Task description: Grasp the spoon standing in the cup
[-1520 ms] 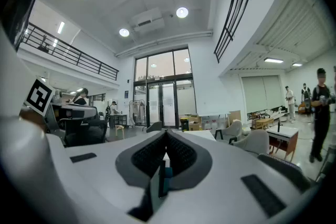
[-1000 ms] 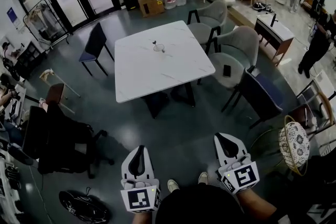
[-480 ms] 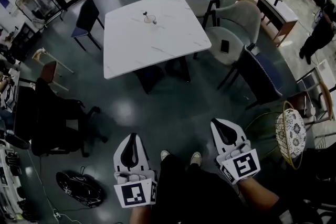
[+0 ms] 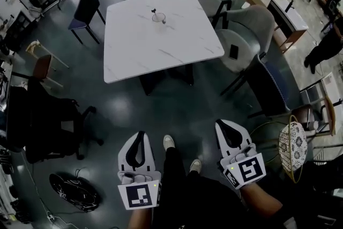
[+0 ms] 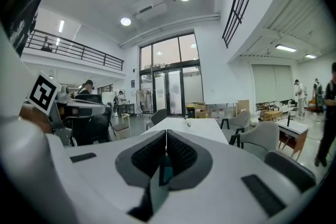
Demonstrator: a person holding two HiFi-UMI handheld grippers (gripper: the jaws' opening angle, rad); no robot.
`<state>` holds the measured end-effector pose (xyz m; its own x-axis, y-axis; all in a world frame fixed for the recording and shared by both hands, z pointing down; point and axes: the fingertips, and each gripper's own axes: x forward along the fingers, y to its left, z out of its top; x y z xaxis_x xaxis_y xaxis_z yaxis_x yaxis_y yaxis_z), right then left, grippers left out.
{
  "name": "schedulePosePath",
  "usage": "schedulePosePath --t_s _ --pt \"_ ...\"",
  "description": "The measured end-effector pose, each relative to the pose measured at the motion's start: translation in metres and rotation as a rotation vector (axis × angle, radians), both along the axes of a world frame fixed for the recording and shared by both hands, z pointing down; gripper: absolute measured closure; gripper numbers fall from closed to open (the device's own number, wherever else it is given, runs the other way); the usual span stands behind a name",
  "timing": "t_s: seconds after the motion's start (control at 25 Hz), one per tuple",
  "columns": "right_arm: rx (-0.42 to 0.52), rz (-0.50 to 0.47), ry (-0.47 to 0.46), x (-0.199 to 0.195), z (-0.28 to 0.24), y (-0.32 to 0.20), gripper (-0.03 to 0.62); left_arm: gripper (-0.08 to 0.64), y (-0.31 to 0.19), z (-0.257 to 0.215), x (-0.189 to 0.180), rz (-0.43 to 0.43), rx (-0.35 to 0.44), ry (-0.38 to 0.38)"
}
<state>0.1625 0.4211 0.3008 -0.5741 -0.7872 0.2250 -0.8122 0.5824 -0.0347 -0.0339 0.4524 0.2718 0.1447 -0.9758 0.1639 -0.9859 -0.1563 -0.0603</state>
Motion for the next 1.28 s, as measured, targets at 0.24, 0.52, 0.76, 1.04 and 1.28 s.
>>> schedulePosePath --t_s 0.24,0.52,0.76,1.04,1.28 --pt "0.056 0.015 -0.002 -0.043 -0.028 -0.053 0.528 0.545 -0.057 -0.024 -0.036 0.035 0.045 0.013" --pt "0.077 0.016 0.025 -0.092 -0.03 -0.097 0.528 0.545 -0.11 -0.024 -0.07 0.082 0.057 0.006" --pt "0.086 0.043 0.035 -0.119 -0.031 -0.12 0.528 0.545 -0.14 -0.025 -0.093 0.116 0.092 0.026" --pt "0.063 0.08 0.037 -0.127 -0.027 -0.147 0.528 0.545 -0.171 -0.019 -0.102 0.148 0.056 0.049" --pt "0.013 0.077 0.01 -0.12 -0.007 -0.205 0.528 0.545 -0.218 -0.002 -0.1 0.138 0.012 0.033"
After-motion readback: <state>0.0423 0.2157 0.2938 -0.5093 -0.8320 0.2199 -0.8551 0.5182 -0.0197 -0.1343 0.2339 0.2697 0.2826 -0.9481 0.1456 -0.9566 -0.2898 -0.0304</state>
